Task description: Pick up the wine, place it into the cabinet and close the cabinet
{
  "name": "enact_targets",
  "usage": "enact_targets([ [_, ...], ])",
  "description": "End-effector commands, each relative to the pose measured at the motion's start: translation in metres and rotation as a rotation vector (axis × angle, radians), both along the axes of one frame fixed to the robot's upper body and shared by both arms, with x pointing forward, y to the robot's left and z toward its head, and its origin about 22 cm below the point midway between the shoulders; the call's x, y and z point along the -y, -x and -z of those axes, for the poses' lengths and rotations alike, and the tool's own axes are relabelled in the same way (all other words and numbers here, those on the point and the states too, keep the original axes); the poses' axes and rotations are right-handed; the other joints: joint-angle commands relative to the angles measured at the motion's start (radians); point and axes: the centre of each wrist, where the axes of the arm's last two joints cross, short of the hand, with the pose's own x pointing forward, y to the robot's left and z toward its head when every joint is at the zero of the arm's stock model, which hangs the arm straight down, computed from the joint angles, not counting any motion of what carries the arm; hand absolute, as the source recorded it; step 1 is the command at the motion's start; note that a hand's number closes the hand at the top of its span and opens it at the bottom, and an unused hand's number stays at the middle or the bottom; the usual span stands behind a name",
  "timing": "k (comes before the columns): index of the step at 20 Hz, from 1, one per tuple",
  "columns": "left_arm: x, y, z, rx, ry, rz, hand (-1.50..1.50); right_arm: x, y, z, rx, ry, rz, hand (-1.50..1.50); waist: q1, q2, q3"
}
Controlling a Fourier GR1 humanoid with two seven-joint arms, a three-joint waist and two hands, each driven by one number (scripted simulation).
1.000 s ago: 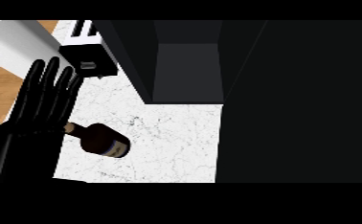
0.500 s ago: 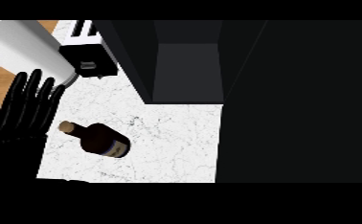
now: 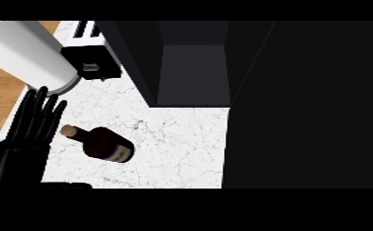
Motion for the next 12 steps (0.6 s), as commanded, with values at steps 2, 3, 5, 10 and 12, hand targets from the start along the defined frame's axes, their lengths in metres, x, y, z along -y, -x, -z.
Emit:
enact_targets([
  [2, -0.016, 0.009, 0.028, -0.035, -0.014, -0.008, -1.50, -0.011, 0.003, 0.009, 0.021, -0.019, -0.018, -1.50, 0.000, 0.000, 0.000],
  [3, -0.007, 0.003, 0.022, -0.021, -0.019, -0.026, -1.50, 0.002, 0.020, -0.013, -0.007, 0.005, -0.014, -1.50, -0.002, 0.000, 0.000],
  [5, -0.002, 0.002, 0.029, -0.029, -0.011, -0.021, -1.50, -0.008, 0.012, -0.007, -0.011, -0.007, -0.016, -1.50, 0.000, 0.000, 0.000],
  [10, -0.044, -0.001, 0.043, -0.057, -0.033, -0.030, -1.50, -0.006, 0.013, -0.002, 0.008, -0.007, -0.014, -1.50, -0.002, 0.000, 0.000],
  [12, -0.012, 0.005, 0.055, -0.069, -0.039, -0.010, -1.50, 0.006, 0.014, 0.006, 0.009, -0.007, -0.026, -1.50, -0.002, 0.000, 0.000],
])
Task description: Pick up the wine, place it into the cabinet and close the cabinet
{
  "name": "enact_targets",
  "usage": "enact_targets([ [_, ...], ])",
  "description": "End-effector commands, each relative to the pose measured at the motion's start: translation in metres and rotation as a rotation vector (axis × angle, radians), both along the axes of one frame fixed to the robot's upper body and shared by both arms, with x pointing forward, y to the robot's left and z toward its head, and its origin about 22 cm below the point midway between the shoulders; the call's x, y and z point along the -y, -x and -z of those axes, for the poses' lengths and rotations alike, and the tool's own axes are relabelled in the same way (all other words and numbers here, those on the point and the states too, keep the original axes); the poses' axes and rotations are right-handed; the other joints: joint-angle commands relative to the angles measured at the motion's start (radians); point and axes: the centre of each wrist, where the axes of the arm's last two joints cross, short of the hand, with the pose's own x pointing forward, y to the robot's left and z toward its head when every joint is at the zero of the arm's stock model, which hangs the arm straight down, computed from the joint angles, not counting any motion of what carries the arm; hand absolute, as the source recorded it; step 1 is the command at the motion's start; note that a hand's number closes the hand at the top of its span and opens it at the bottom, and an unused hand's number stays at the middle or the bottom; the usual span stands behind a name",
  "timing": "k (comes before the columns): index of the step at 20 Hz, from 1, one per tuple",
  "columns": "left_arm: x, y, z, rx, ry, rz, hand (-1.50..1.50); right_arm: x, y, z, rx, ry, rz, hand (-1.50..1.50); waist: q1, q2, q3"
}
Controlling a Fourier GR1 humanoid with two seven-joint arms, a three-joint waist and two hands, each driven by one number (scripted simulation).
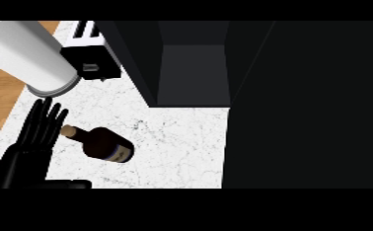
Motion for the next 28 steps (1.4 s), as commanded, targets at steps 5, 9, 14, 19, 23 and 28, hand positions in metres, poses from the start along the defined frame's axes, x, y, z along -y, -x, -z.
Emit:
enact_targets([
  [5, 0.004, -0.014, 0.043, 0.001, -0.016, 0.009, -1.50, -0.005, -0.011, -0.004, 0.011, 0.010, -0.005, -1.50, 0.001, 0.001, 0.000],
  [9, -0.005, -0.008, 0.066, -0.039, -0.017, 0.022, -1.50, 0.005, 0.002, 0.001, 0.000, -0.002, -0.008, -1.50, -0.001, 0.000, 0.000],
  [14, -0.005, -0.013, 0.093, -0.060, -0.010, 0.024, -1.50, 0.001, 0.002, -0.006, 0.003, 0.005, -0.015, -1.50, -0.002, 0.000, 0.000],
  [19, -0.005, -0.017, 0.098, -0.083, 0.019, 0.050, -1.50, 0.001, -0.009, -0.005, -0.001, -0.008, 0.015, -1.50, 0.000, 0.001, 0.000],
  [23, -0.002, -0.024, 0.117, -0.089, 0.015, 0.059, -1.50, -0.002, -0.011, -0.019, 0.013, -0.012, 0.002, -1.50, 0.000, 0.001, 0.000],
  [28, 0.002, -0.045, 0.126, -0.111, 0.023, 0.058, -1.50, 0.005, -0.005, -0.006, 0.007, 0.010, 0.000, -1.50, -0.003, 0.001, 0.000],
])
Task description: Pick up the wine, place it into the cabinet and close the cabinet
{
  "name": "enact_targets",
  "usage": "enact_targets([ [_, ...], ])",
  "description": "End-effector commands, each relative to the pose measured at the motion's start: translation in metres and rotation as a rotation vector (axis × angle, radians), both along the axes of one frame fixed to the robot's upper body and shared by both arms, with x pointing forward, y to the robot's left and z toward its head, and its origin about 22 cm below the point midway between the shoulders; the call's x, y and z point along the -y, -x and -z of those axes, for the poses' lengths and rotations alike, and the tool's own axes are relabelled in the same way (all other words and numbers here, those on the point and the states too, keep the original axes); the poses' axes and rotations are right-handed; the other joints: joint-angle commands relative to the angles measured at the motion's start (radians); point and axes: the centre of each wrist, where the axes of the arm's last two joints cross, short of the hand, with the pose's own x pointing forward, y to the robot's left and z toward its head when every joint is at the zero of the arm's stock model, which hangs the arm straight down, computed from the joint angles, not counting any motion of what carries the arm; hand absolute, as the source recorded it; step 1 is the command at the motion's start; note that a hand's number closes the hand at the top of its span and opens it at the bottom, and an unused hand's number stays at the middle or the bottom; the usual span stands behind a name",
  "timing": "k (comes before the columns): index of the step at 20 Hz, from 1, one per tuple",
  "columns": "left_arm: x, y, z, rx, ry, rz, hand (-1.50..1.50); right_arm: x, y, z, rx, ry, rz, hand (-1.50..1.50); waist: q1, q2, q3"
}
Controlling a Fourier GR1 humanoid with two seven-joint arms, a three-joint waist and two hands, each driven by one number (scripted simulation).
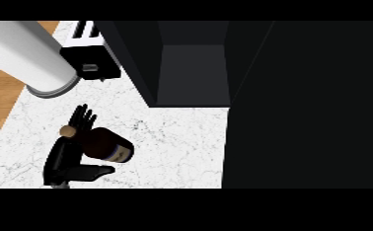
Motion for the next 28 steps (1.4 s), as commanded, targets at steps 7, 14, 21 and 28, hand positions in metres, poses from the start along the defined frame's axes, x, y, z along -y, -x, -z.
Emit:
enact_targets([
  [7, 0.022, -0.011, 0.037, -0.028, 0.025, -0.001, -1.50, -0.006, 0.002, -0.008, -0.002, -0.002, 0.006, -1.50, -0.001, 0.000, 0.000],
  [14, 0.006, -0.005, 0.044, 0.011, 0.153, 0.018, -1.50, 0.011, 0.000, 0.007, 0.009, 0.015, 0.002, -1.50, 0.000, 0.000, 0.000],
  [21, 0.011, -0.001, 0.069, 0.005, 0.195, 0.037, -1.50, 0.013, -0.007, 0.004, 0.018, 0.000, -0.002, -1.50, -0.001, 0.001, 0.000],
  [28, 0.014, -0.009, 0.058, -0.005, 0.203, 0.081, 1.50, -0.004, -0.005, 0.006, 0.003, 0.005, 0.004, -1.50, 0.002, -0.001, 0.000],
])
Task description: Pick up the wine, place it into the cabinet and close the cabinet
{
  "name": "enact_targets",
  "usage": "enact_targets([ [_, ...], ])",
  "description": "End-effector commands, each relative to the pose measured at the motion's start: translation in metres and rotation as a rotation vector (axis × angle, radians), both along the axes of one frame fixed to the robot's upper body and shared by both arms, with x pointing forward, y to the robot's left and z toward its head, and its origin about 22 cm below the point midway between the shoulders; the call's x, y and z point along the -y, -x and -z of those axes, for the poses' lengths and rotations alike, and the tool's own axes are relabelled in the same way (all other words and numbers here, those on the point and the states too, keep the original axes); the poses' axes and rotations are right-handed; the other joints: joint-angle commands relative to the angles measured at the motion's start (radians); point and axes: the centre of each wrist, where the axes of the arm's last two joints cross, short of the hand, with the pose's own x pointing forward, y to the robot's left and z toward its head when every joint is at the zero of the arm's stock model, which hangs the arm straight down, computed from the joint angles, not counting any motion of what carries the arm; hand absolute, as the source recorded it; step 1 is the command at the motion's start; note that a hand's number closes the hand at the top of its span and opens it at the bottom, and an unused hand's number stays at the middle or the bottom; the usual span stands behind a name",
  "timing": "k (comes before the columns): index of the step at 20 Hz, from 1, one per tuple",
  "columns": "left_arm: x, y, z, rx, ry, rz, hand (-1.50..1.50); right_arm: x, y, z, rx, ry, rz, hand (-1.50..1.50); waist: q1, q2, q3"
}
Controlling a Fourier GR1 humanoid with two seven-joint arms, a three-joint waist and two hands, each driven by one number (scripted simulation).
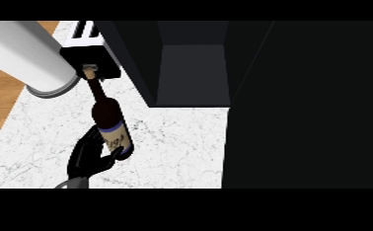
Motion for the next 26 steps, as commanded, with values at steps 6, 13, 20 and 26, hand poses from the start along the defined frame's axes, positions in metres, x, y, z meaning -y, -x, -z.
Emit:
enact_targets([
  [6, 0.005, 0.008, 0.019, -0.005, 0.006, 0.050, 1.50, 0.006, -0.005, -0.005, 0.011, 0.007, 0.004, -1.50, -0.001, 0.001, 0.000],
  [13, 0.001, 0.020, 0.012, 0.056, -0.003, 0.005, 1.50, 0.007, -0.002, 0.004, -0.005, 0.000, 0.014, -1.50, 0.004, -0.001, 0.000],
  [20, -0.003, 0.071, 0.032, 0.053, 0.000, -0.087, 1.50, 0.006, -0.003, -0.010, 0.004, -0.014, 0.004, -1.50, 0.007, -0.001, 0.000],
  [26, 0.004, 0.056, 0.009, 0.136, 0.096, 0.020, 1.50, 0.007, -0.014, 0.006, 0.006, -0.004, 0.012, -1.50, 0.010, -0.002, 0.001],
])
